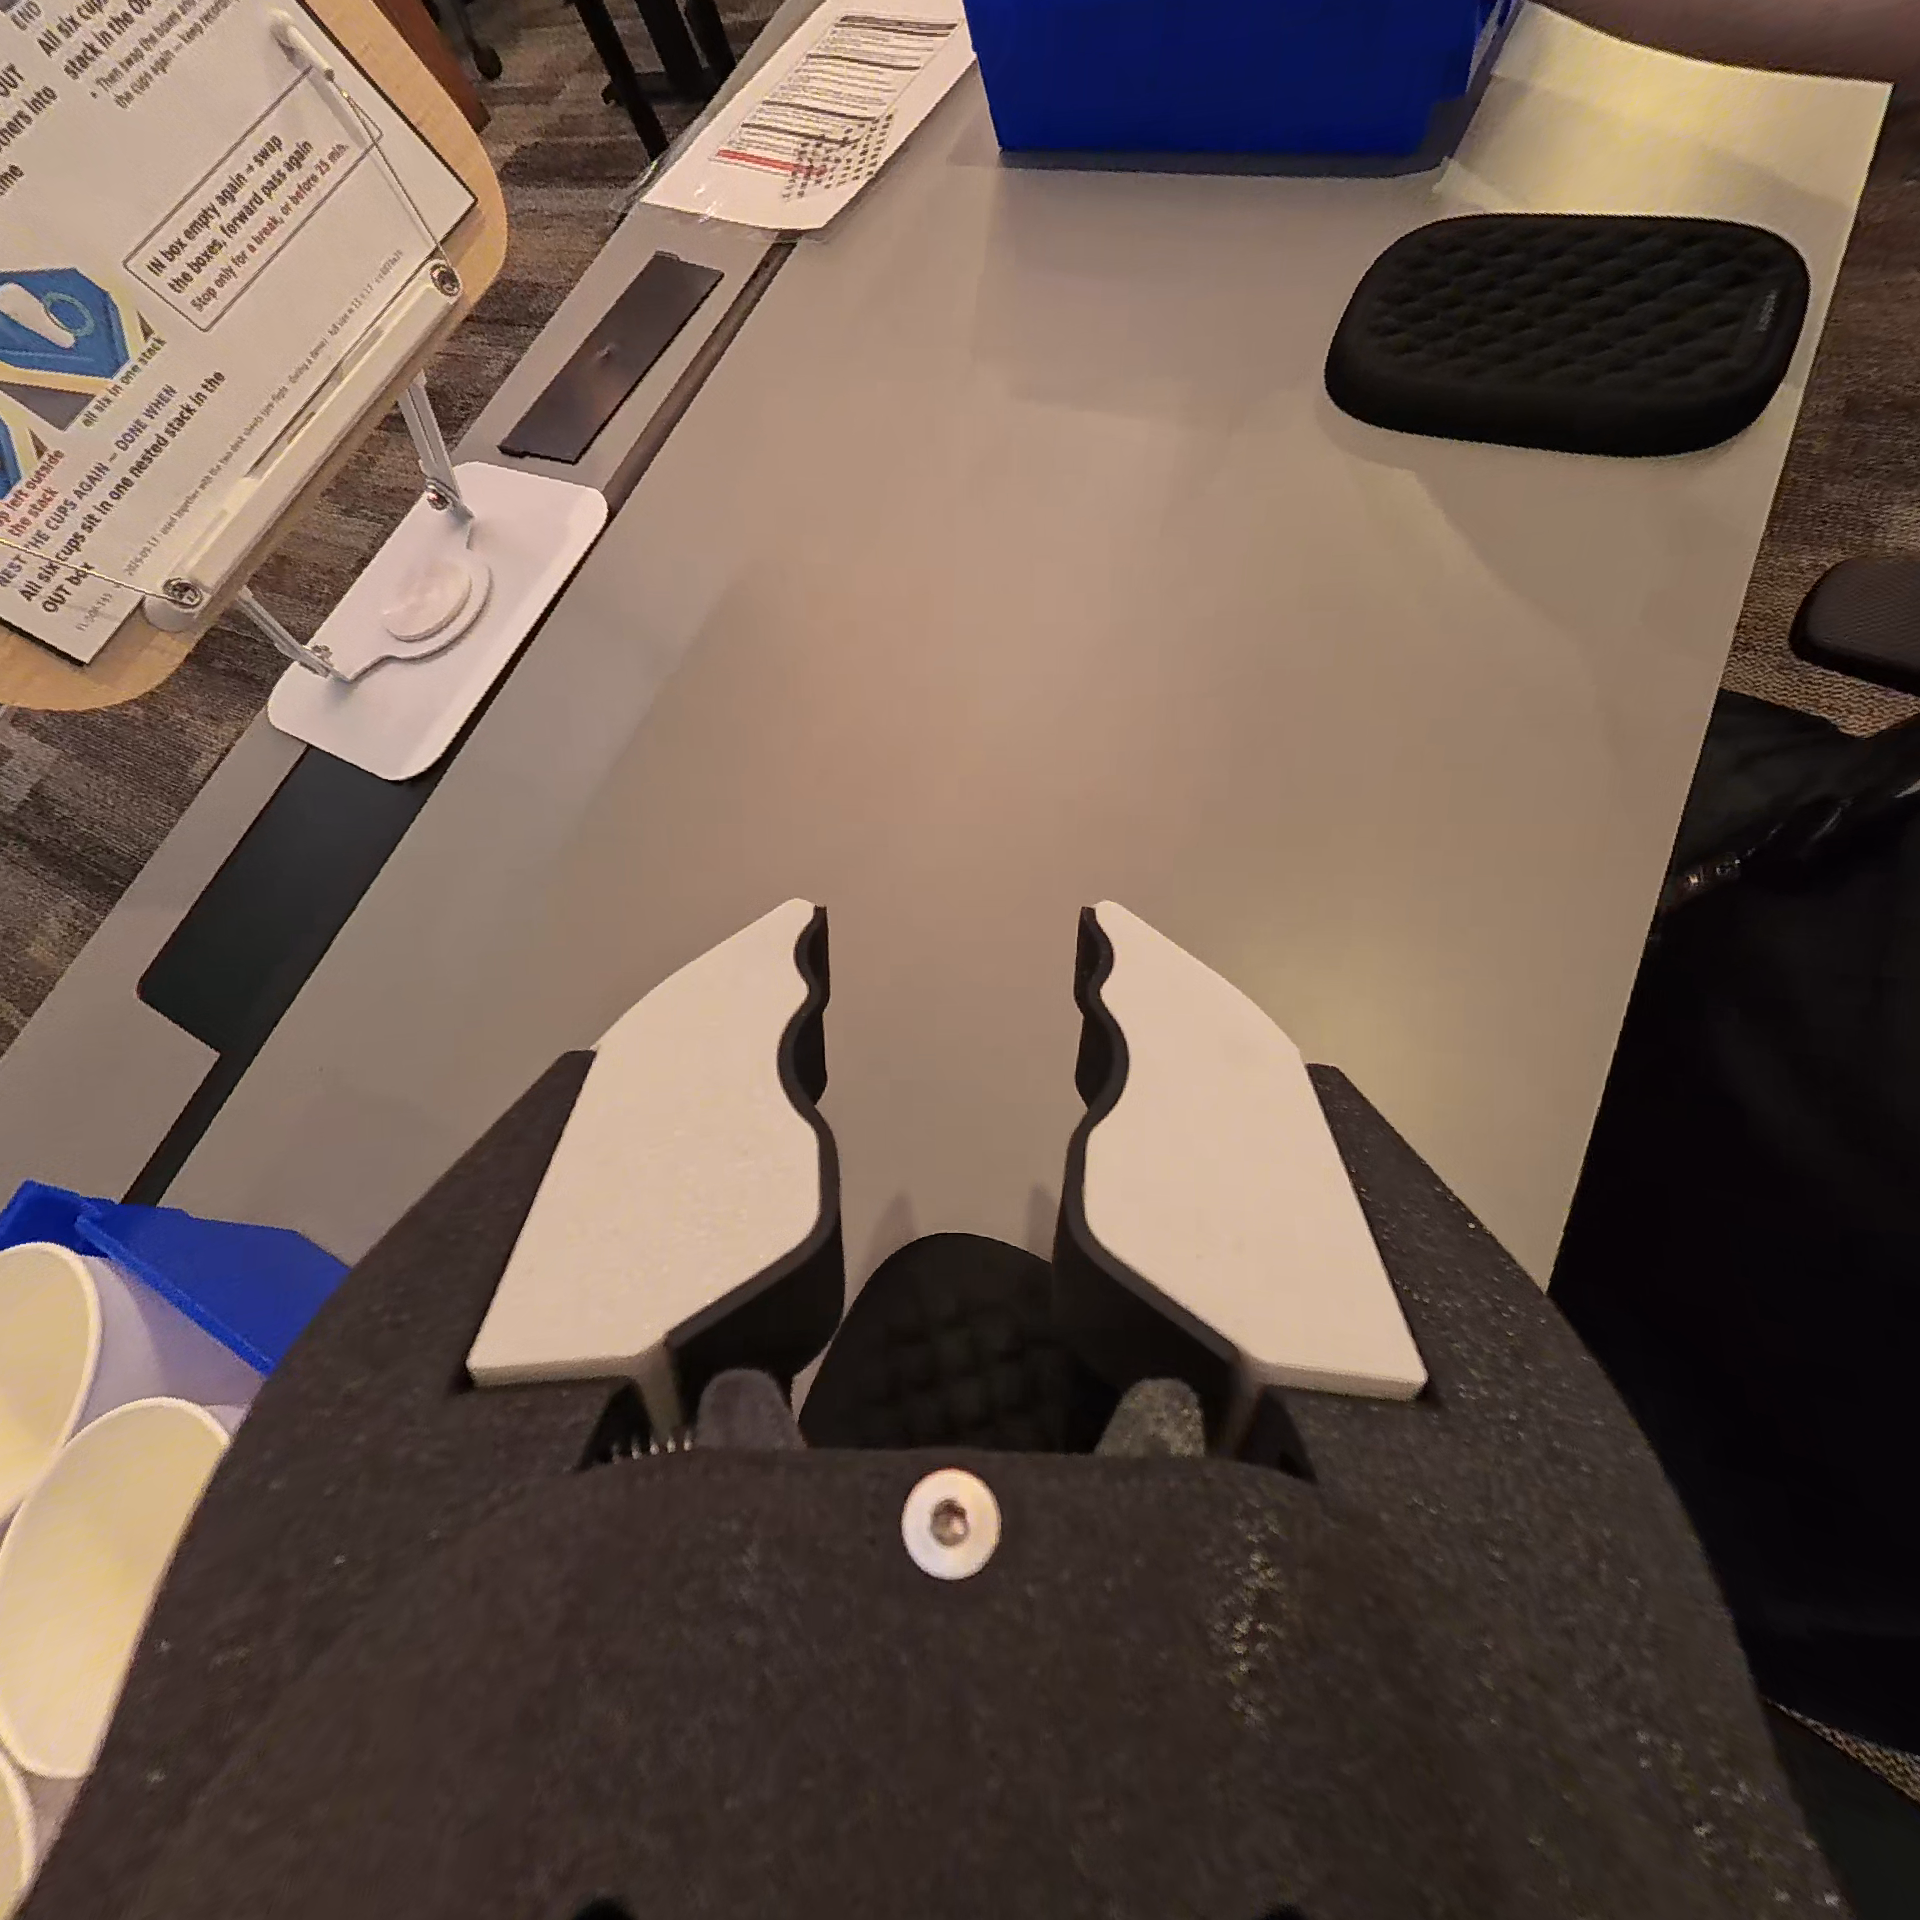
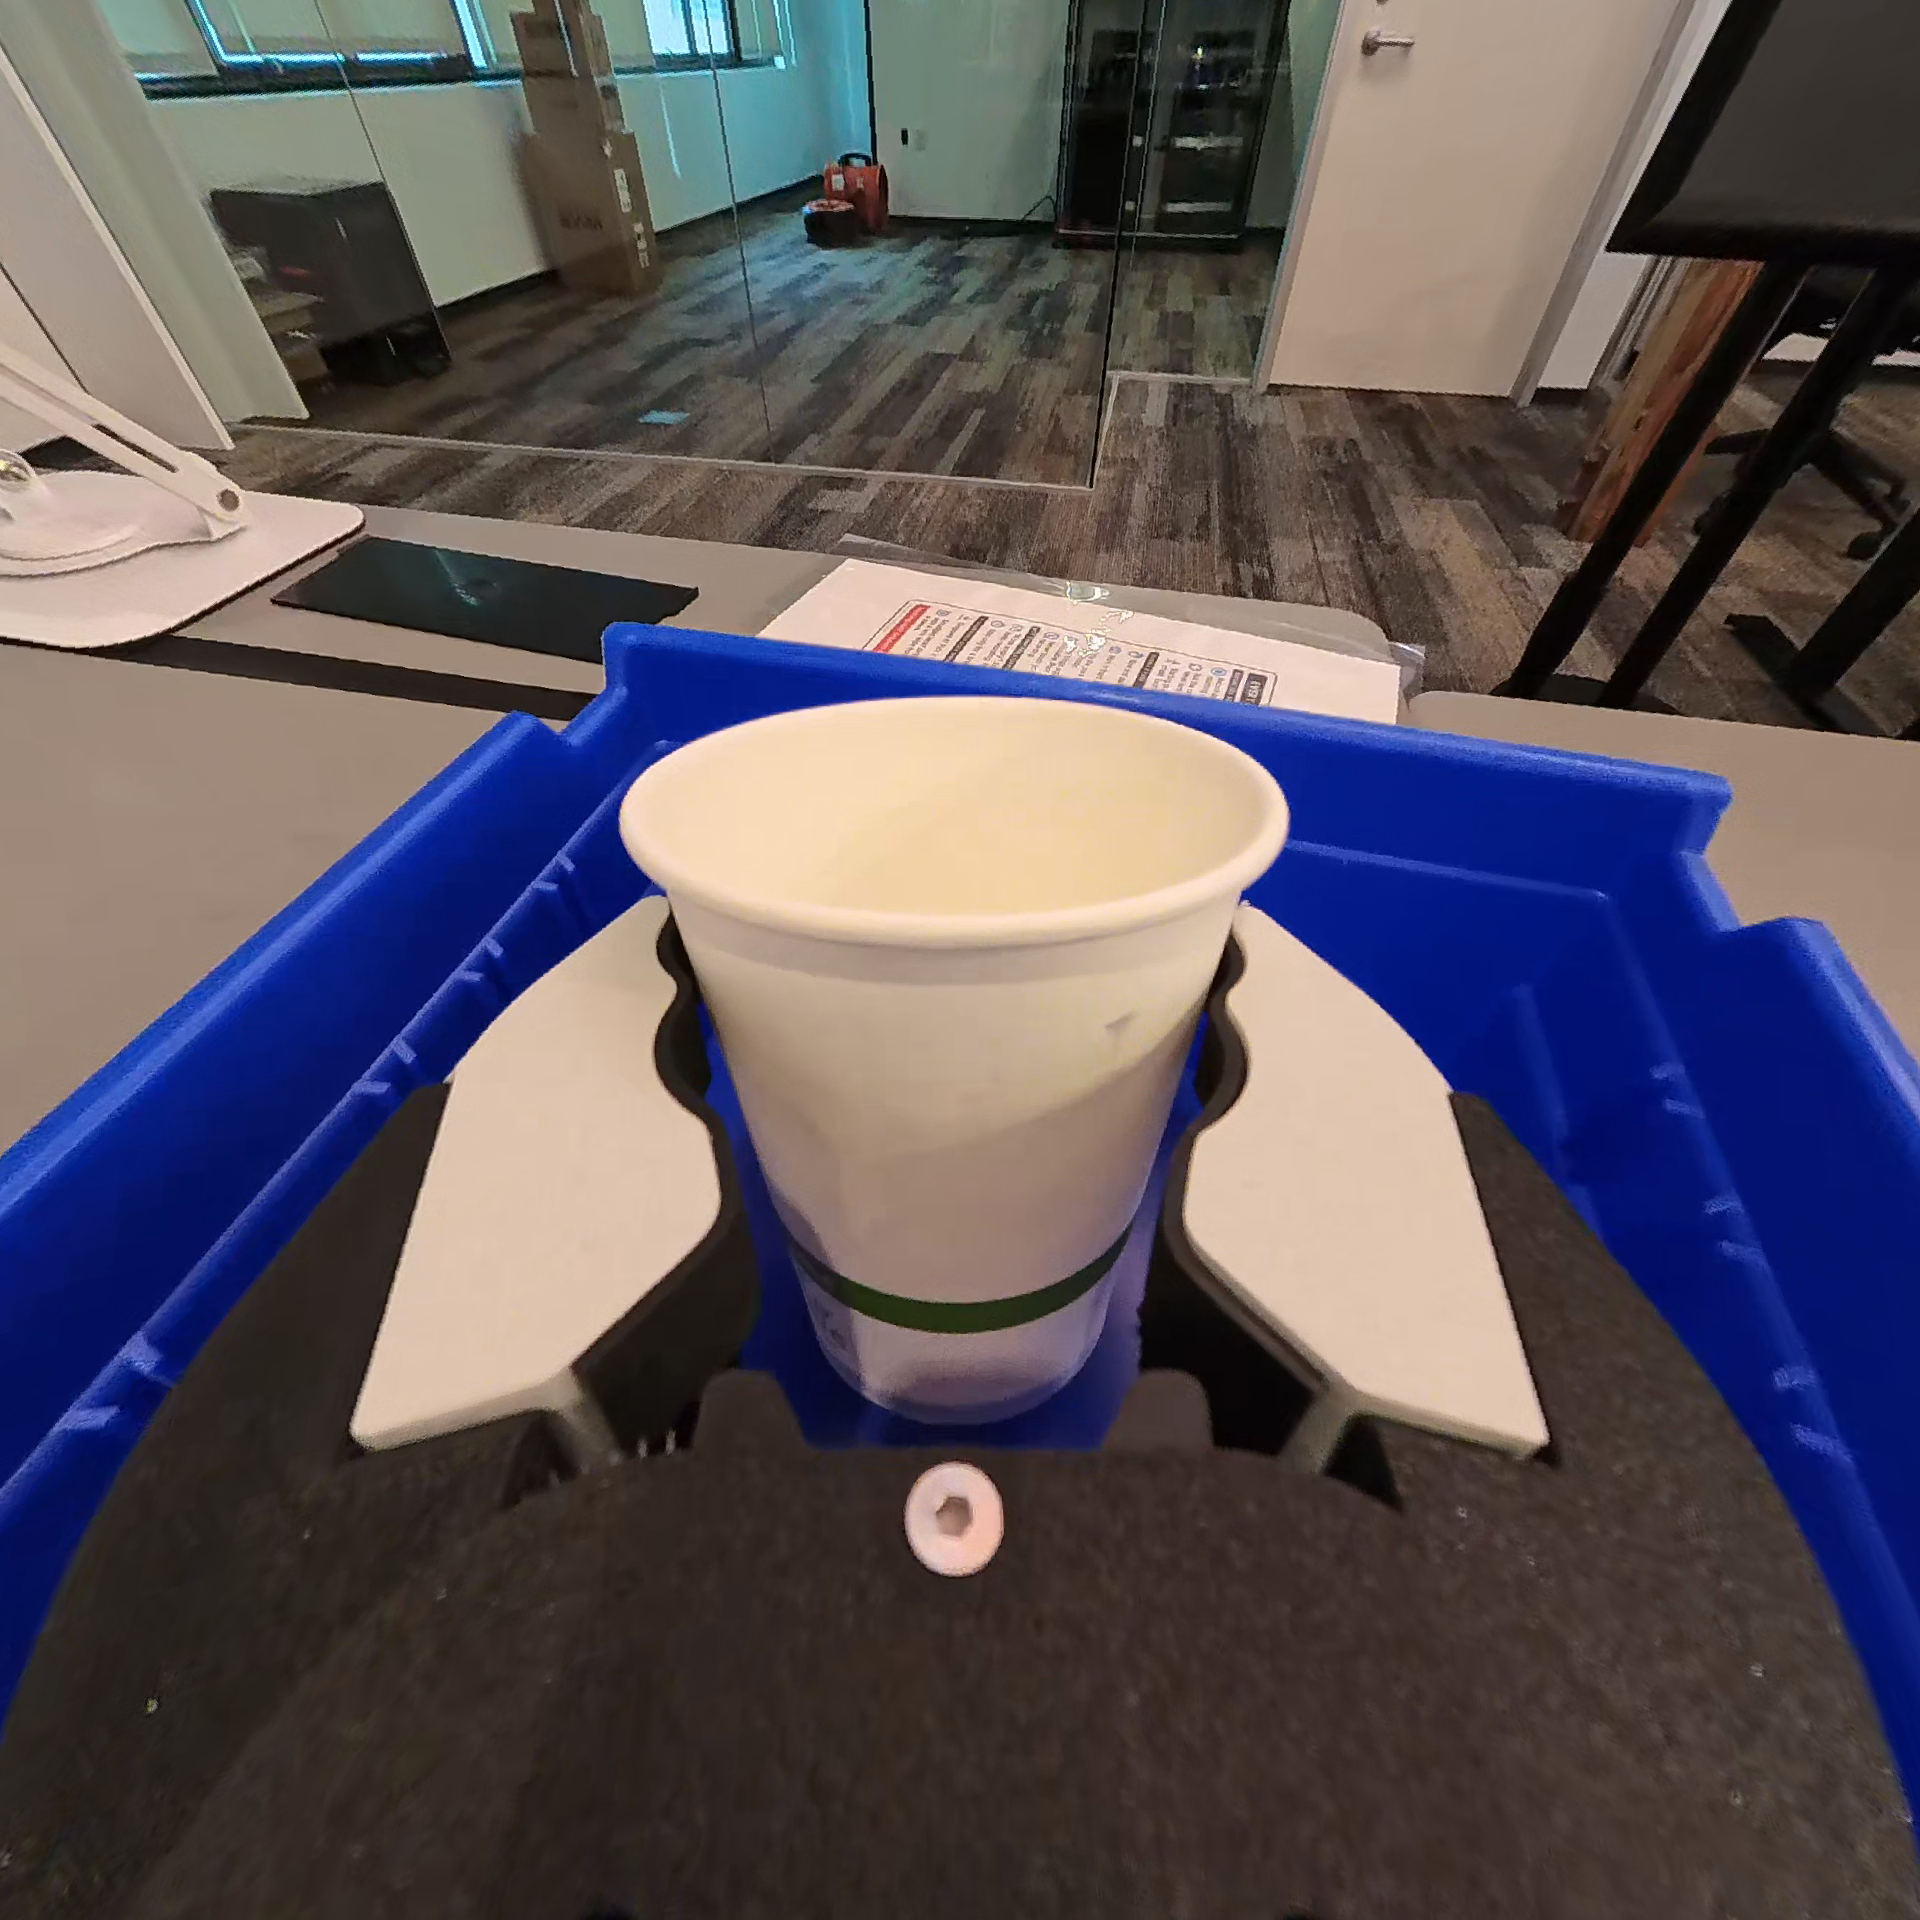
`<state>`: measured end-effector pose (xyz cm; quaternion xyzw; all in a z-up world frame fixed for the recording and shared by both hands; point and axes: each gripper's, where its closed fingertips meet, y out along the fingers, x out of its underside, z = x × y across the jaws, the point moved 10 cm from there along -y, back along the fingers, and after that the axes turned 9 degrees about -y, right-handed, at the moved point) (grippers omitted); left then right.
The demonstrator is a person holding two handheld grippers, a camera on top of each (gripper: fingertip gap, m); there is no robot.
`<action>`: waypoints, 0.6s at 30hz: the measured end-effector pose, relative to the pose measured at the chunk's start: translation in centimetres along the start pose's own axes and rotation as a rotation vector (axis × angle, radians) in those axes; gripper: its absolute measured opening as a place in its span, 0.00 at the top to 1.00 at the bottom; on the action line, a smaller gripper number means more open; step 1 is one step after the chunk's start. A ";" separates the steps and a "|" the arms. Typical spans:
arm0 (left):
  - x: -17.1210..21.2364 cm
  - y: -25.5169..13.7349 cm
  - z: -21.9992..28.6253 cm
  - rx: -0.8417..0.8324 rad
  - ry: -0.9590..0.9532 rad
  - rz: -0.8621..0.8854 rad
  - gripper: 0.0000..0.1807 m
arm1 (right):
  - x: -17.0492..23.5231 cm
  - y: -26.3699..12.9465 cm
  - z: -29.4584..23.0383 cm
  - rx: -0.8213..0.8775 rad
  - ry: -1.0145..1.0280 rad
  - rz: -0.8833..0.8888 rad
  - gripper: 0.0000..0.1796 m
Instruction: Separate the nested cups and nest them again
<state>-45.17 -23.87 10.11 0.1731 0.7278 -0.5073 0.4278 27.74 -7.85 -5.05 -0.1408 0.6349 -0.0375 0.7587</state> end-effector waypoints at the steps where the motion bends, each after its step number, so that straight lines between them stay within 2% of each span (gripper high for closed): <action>1: 0.1 0.0 0.1 0.001 0.002 -0.003 0.75 | 0.1 -0.1 0.0 0.000 0.006 0.001 0.48; 9: 0.4 0.4 0.3 0.016 0.016 -0.014 0.75 | 1.1 -1.8 0.6 0.002 -0.004 -0.103 0.48; 13: 0.5 0.5 0.3 0.022 0.019 -0.011 0.75 | 1.2 -2.6 0.7 0.007 -0.012 -0.150 0.42; 18: 0.6 0.0 0.4 0.020 0.029 -0.003 0.75 | 1.0 -3.7 0.1 -0.050 -0.073 -0.302 0.36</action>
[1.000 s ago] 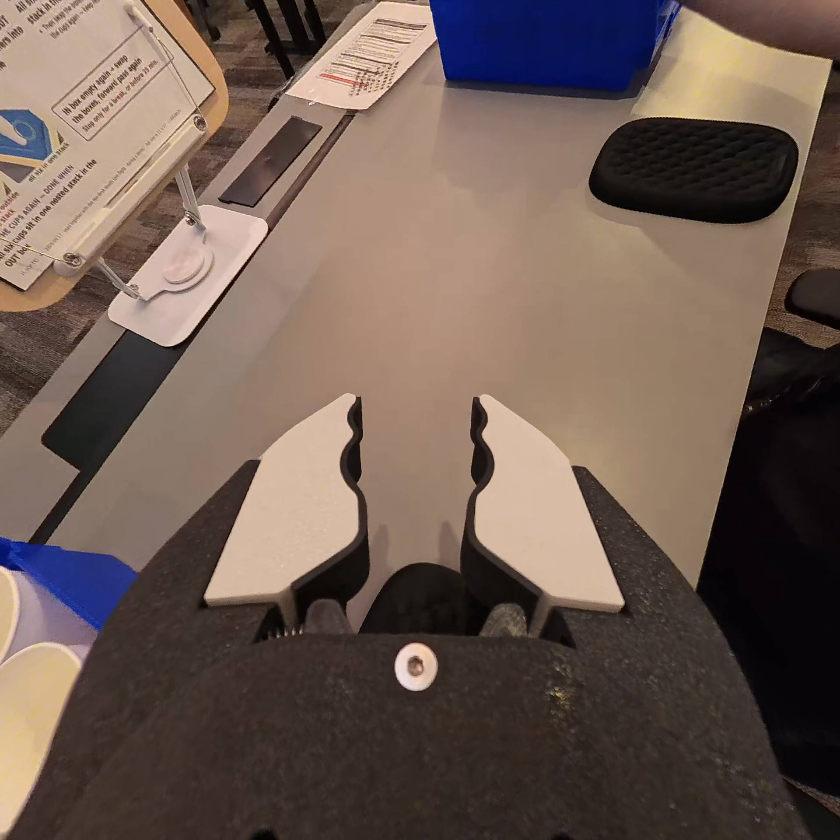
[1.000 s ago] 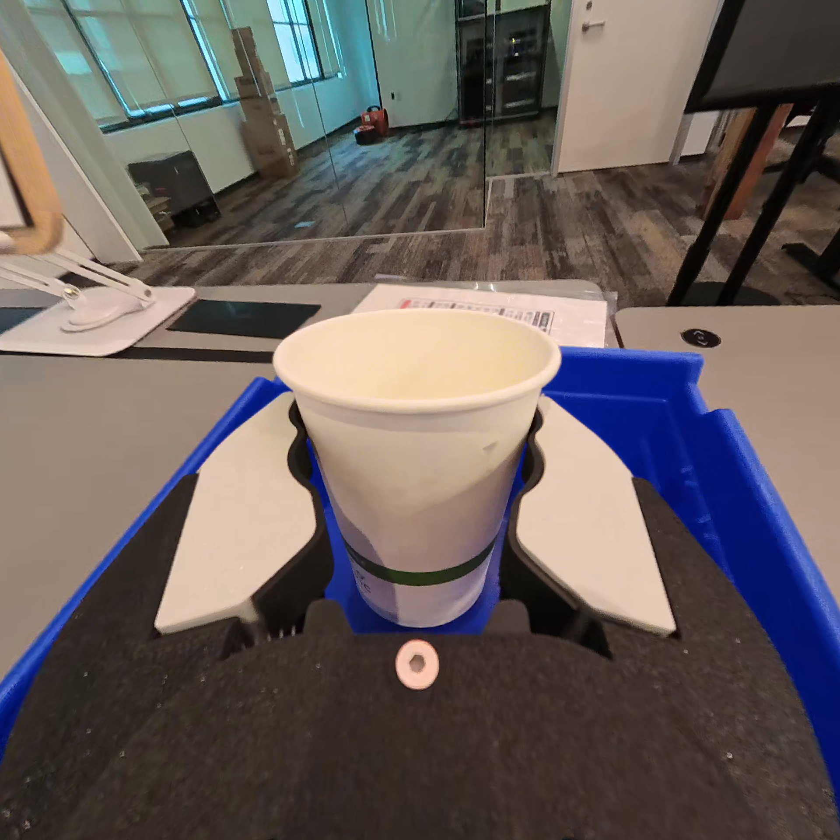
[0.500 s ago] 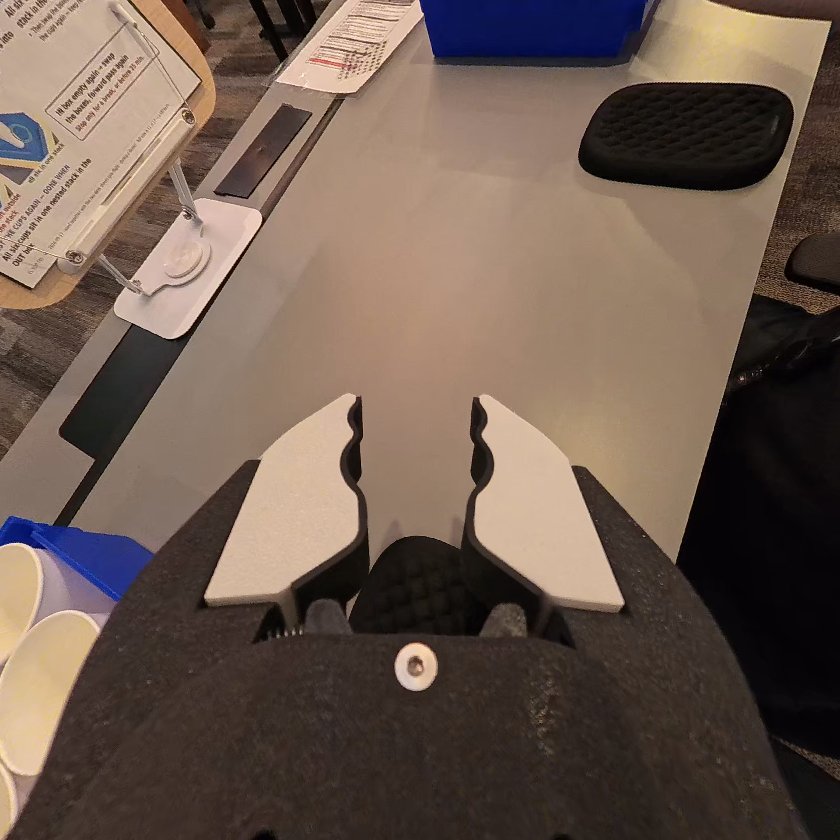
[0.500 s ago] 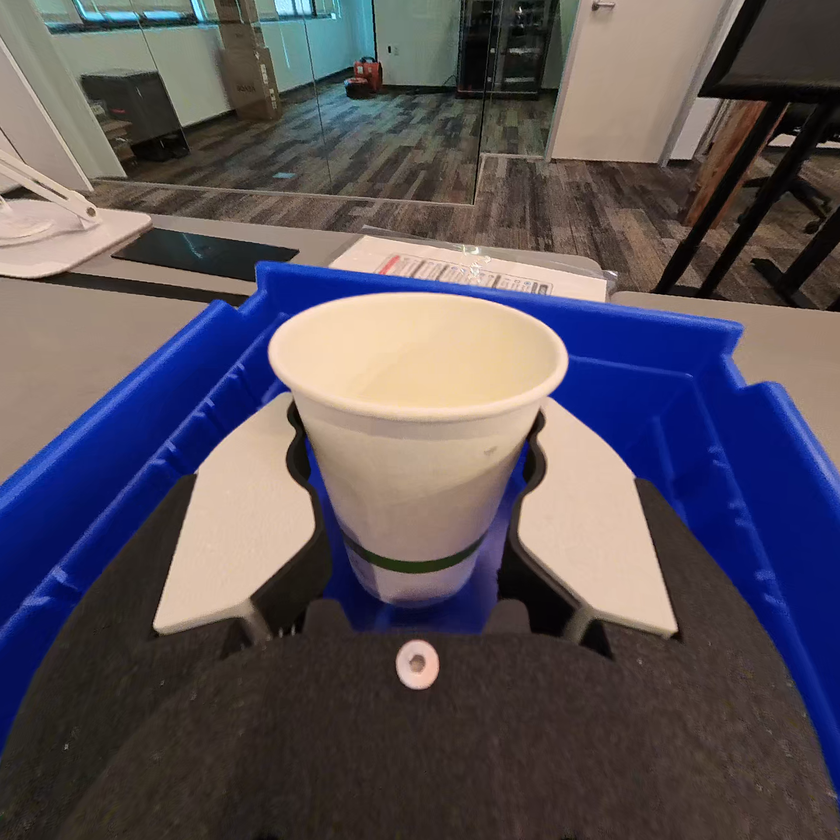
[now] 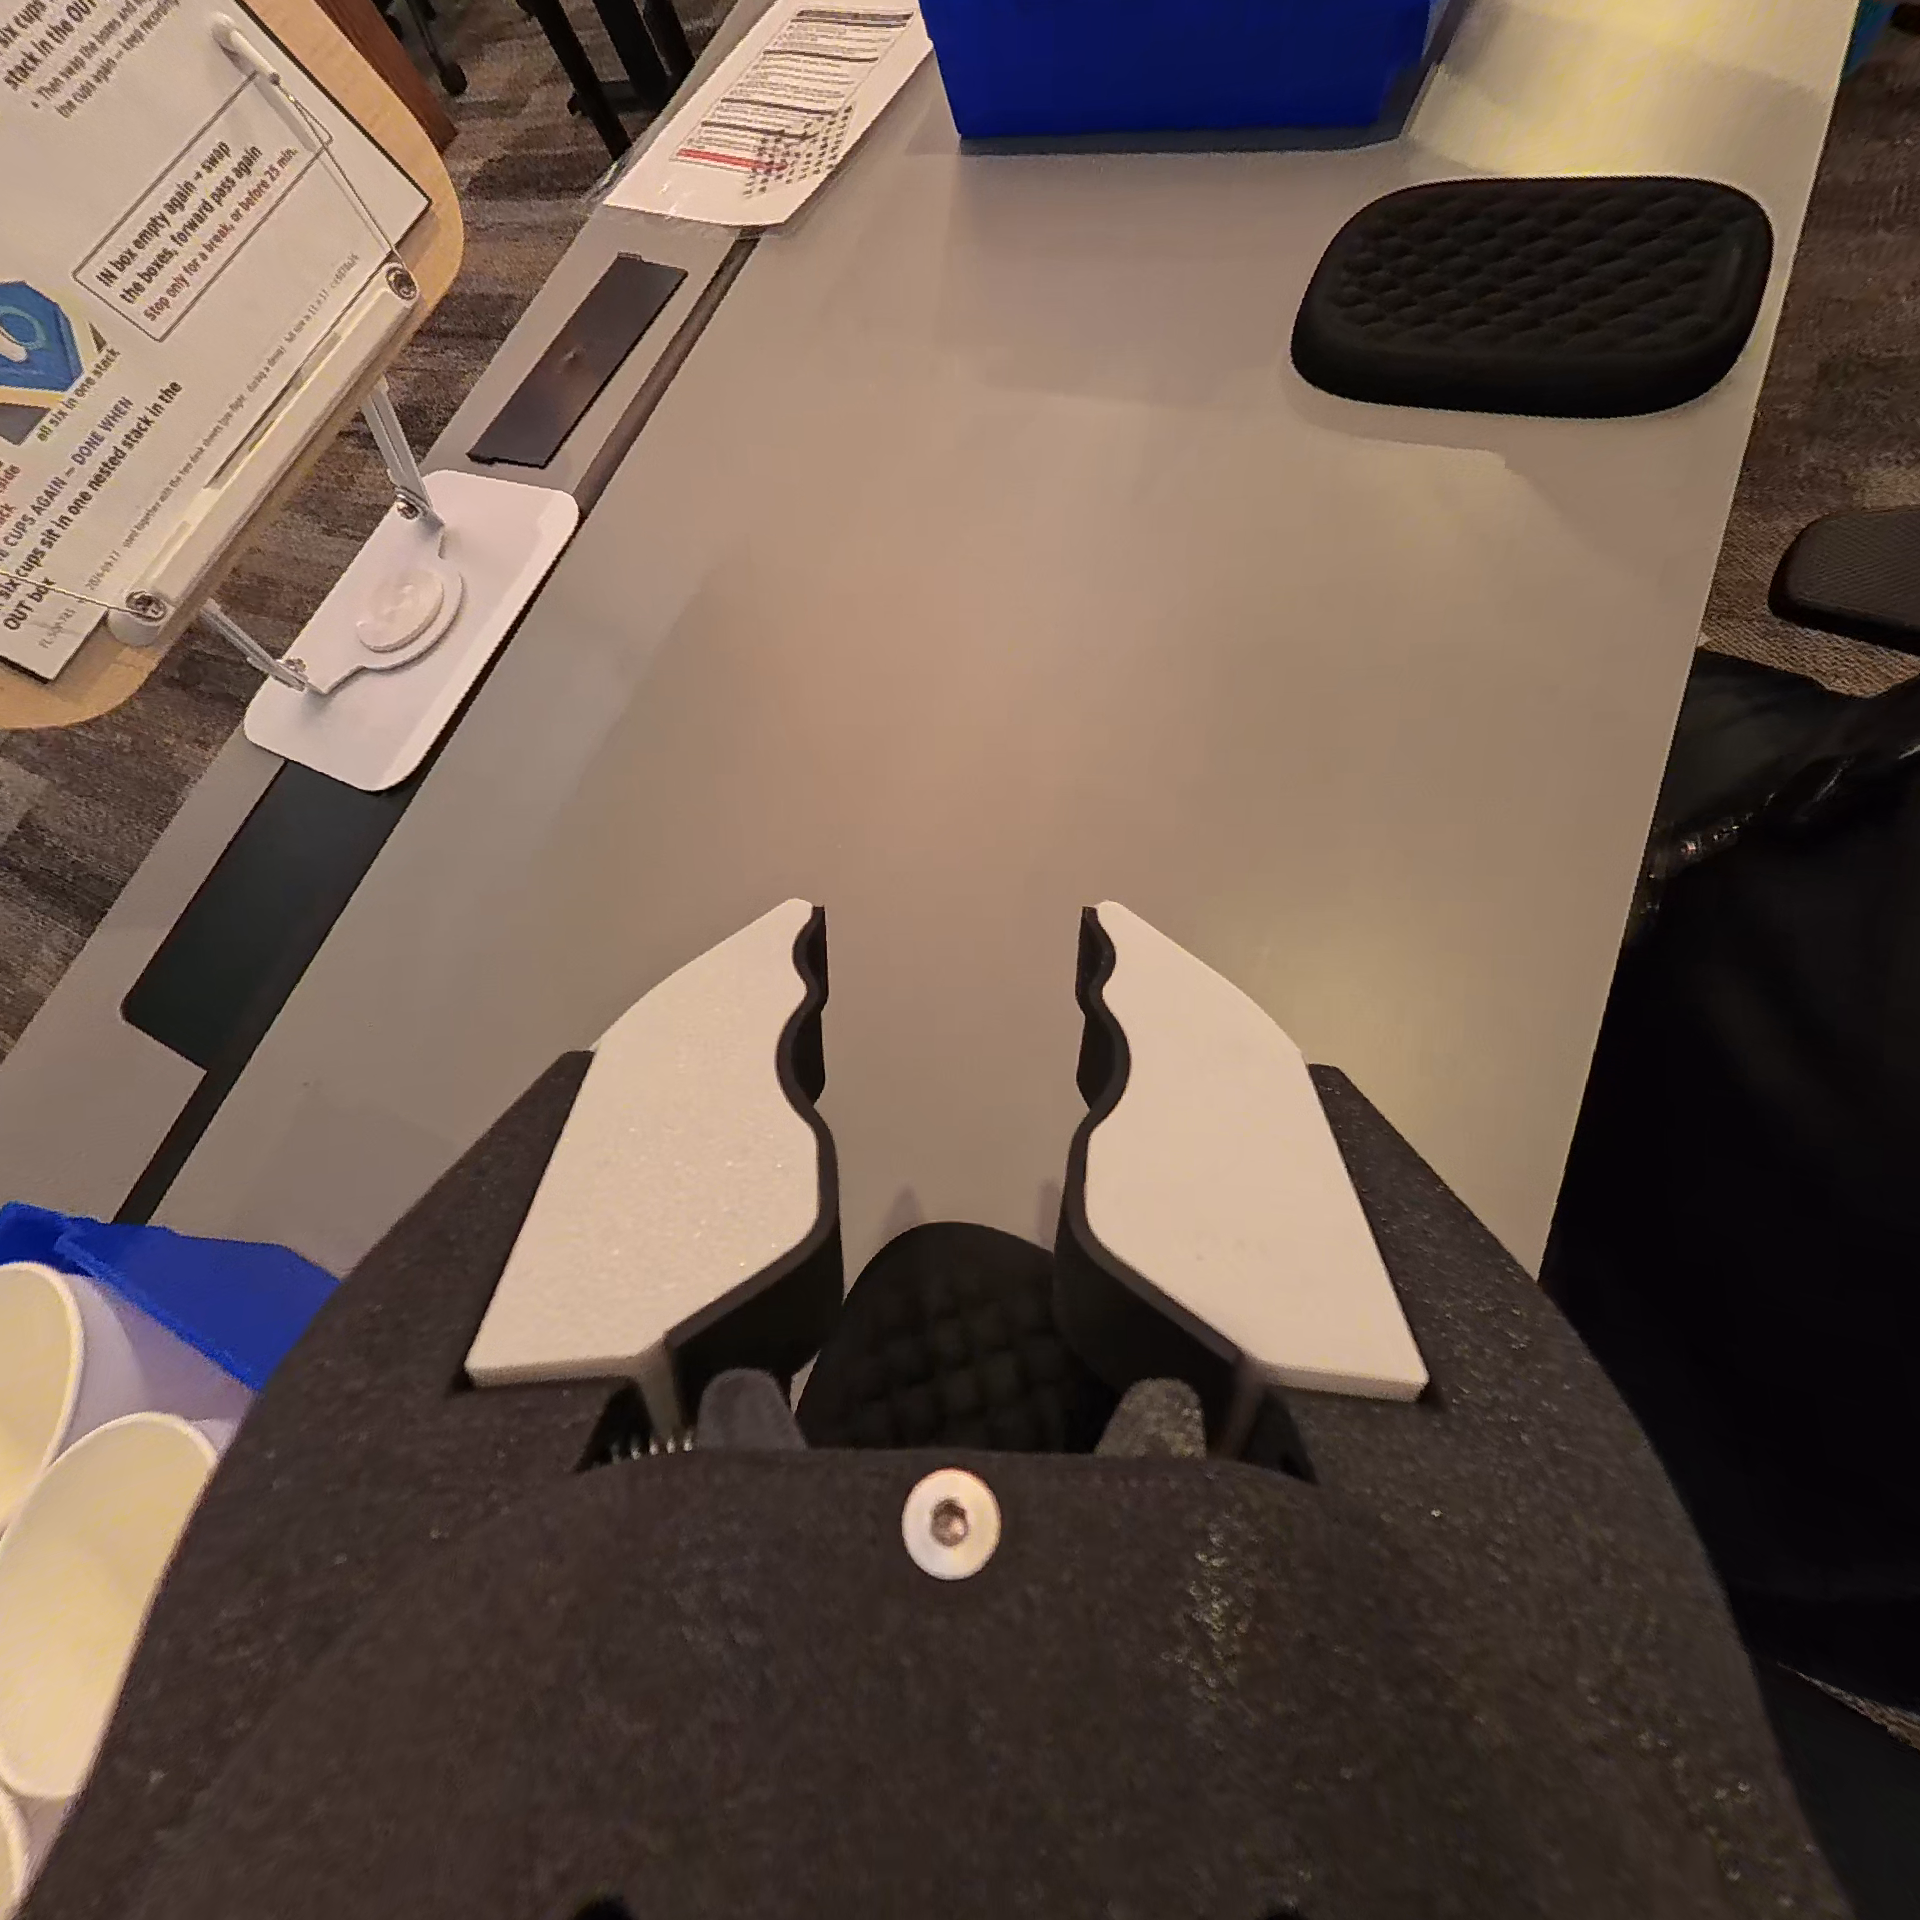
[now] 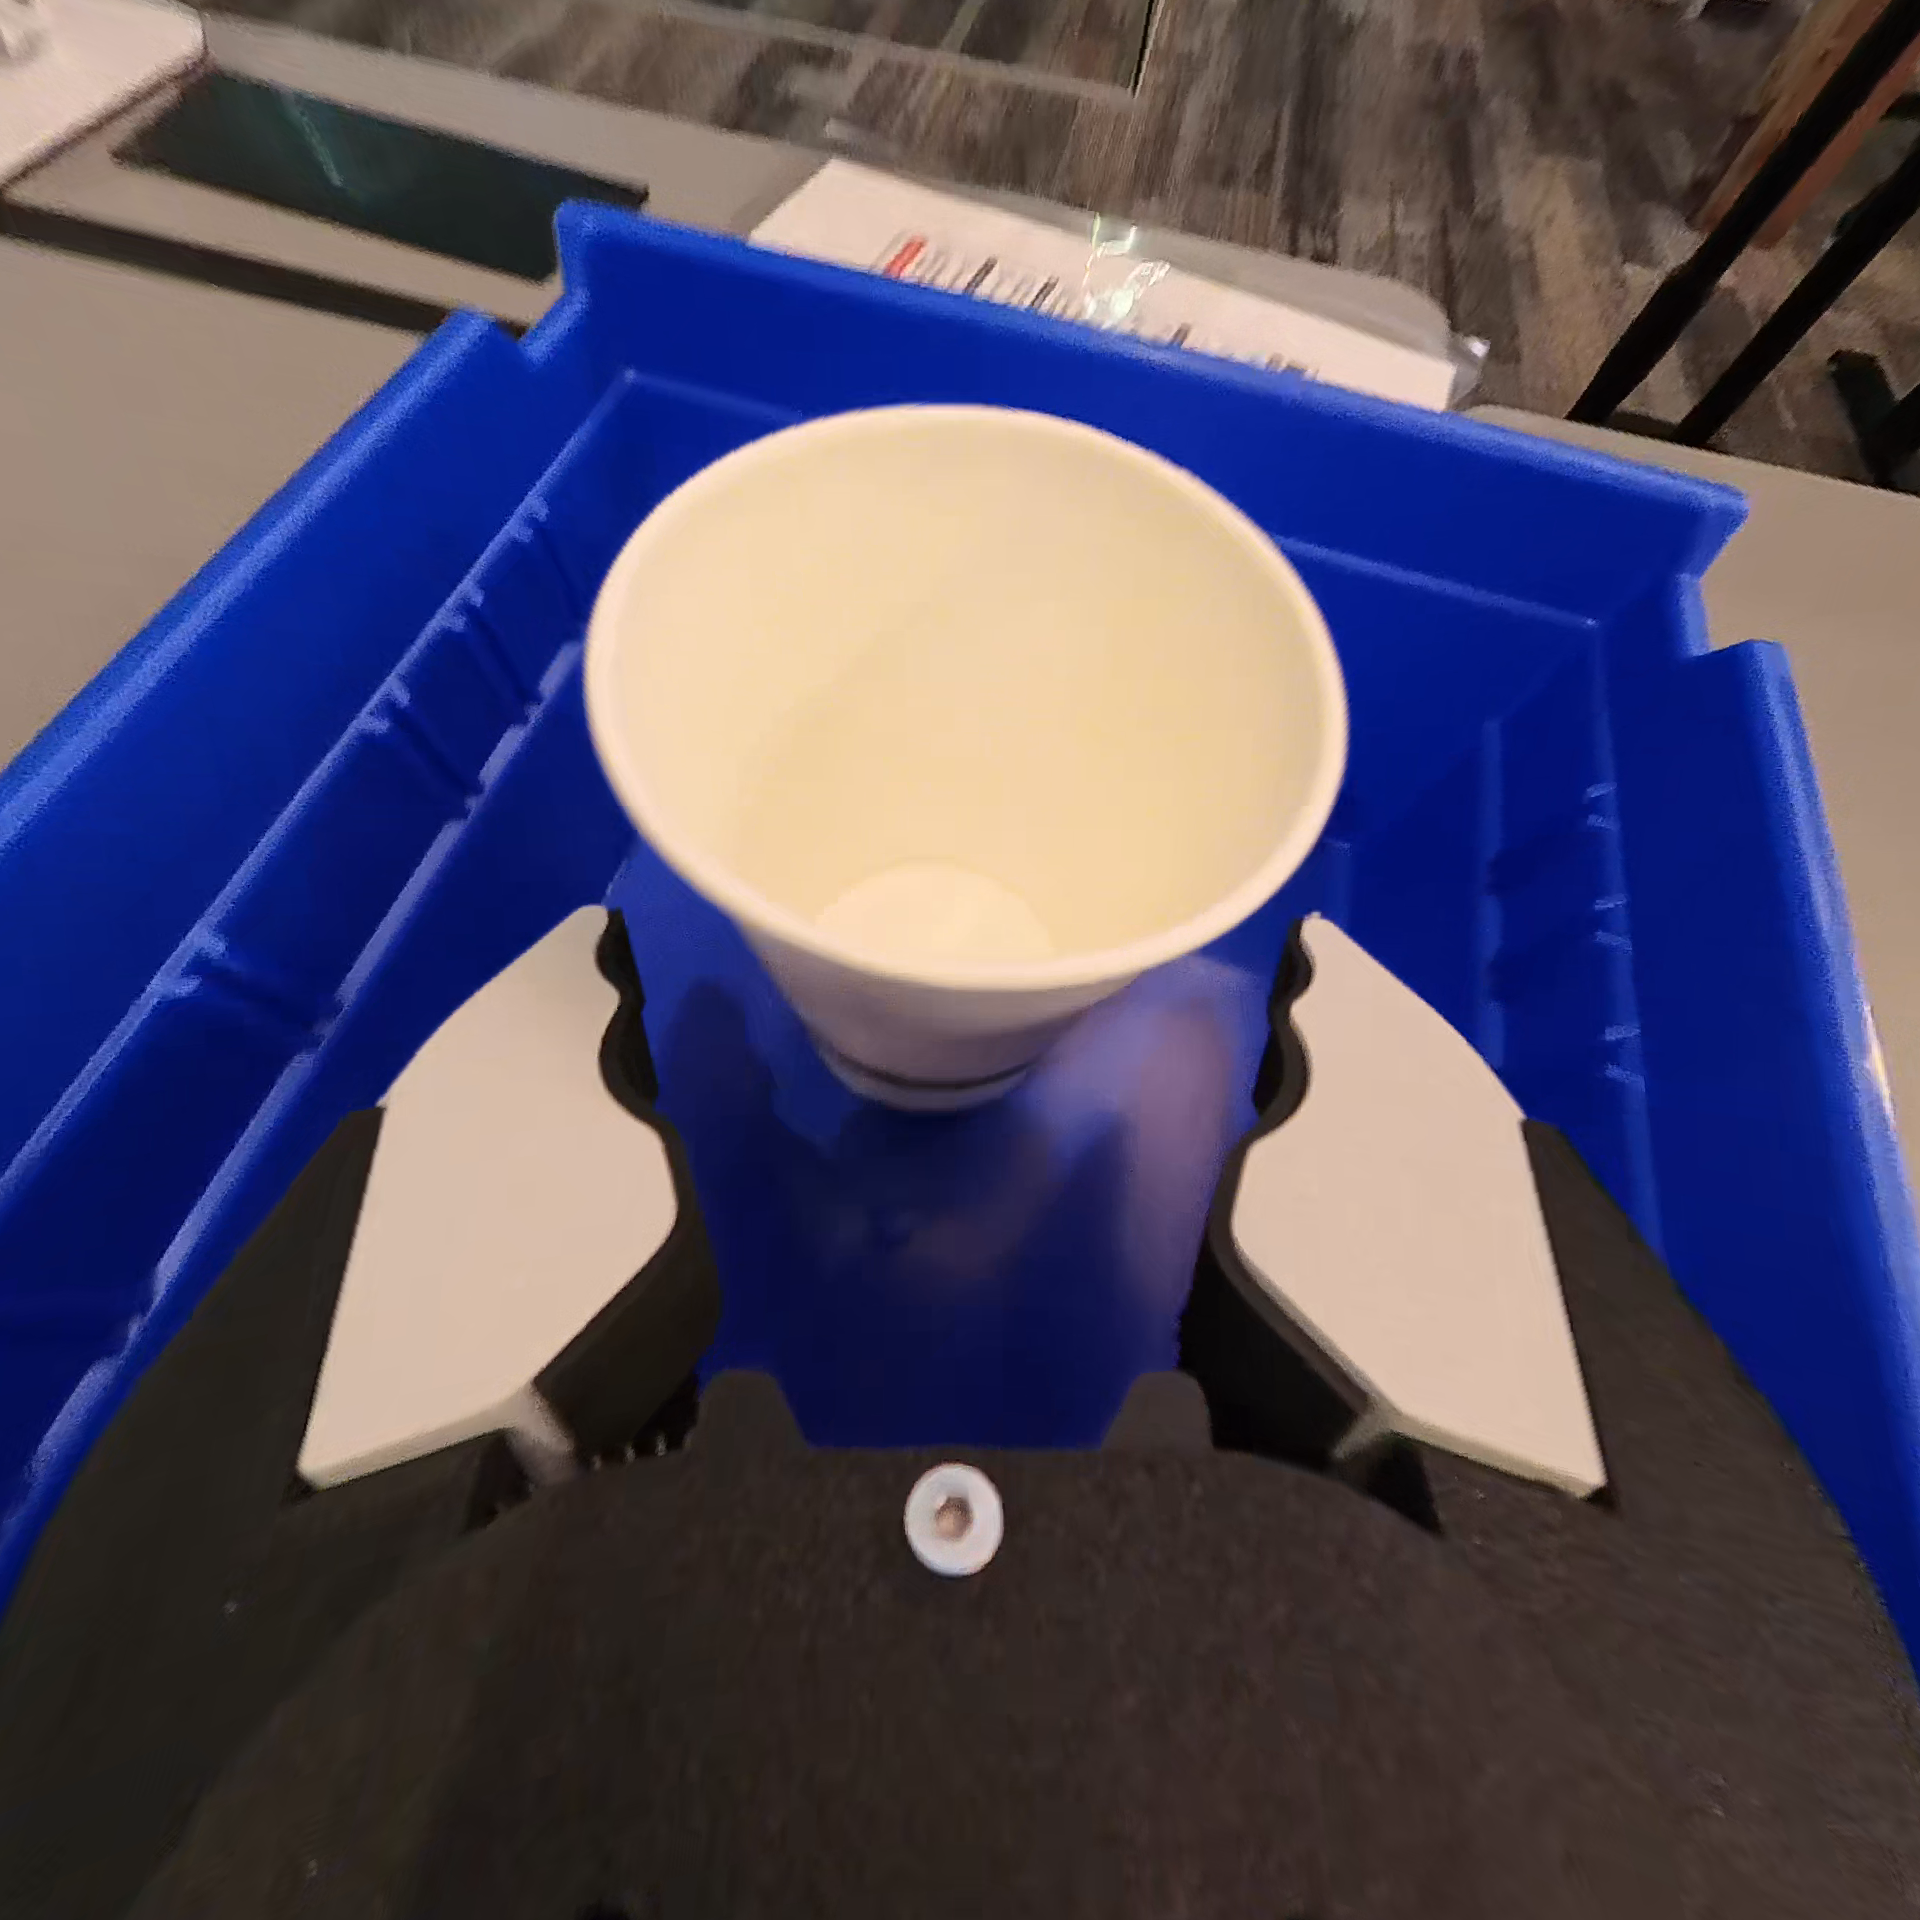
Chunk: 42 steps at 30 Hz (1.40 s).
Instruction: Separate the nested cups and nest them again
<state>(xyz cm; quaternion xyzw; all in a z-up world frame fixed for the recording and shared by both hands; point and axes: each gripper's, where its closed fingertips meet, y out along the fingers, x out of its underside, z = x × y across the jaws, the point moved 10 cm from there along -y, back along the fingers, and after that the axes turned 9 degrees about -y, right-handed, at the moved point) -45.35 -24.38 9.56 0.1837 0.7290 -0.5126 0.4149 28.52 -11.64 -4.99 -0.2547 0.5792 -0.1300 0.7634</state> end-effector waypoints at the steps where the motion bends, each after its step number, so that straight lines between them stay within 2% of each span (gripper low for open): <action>1: 0.1 -0.2 0.0 -0.006 0.000 0.001 0.75 | -0.1 -0.4 -0.2 -0.011 -0.023 -0.035 0.35; 5: 0.6 -1.2 -0.4 -0.047 -0.013 -0.001 0.75 | -1.1 -2.9 -0.5 -0.010 -0.065 -0.098 0.33; 8: 1.3 -2.6 -1.4 -0.147 -0.020 -0.038 0.74 | -3.3 -6.3 -0.4 0.082 -0.079 -0.071 0.32; 12: 2.5 -5.9 -5.0 -0.370 -0.067 -0.098 0.75 | -7.9 -12.2 -1.8 0.182 -0.042 0.093 0.34; 14: 3.8 -7.7 -7.5 -0.489 -0.106 -0.195 0.74 | -10.5 -14.8 -3.6 0.173 -0.065 0.207 0.37; 16: 5.6 -9.0 -9.6 -0.528 -0.154 -0.317 0.74 | -13.1 -16.7 -6.1 0.107 -0.112 0.314 0.40; 18: 7.6 -9.9 -11.4 -0.543 -0.217 -0.430 0.74 | -15.2 -17.7 -9.1 -0.031 -0.146 0.406 0.41; 22: 11.4 -9.9 -14.1 -0.534 -0.379 -0.559 0.75 | -18.2 -18.2 -14.9 -0.272 -0.269 0.479 0.42; 30: 15.9 -6.9 -16.5 -0.509 -0.503 -0.712 0.82 | -20.5 -16.0 -20.0 -0.344 -0.435 0.434 0.43; 35: 16.5 -6.1 -17.1 -0.510 -0.518 -0.742 0.97 | -20.1 -14.2 -21.0 -0.393 -0.495 0.363 0.45; 42: 15.5 -6.7 -16.6 -0.478 -0.496 -0.810 1.00 | -20.3 -12.1 -21.5 -0.388 -0.510 0.303 0.48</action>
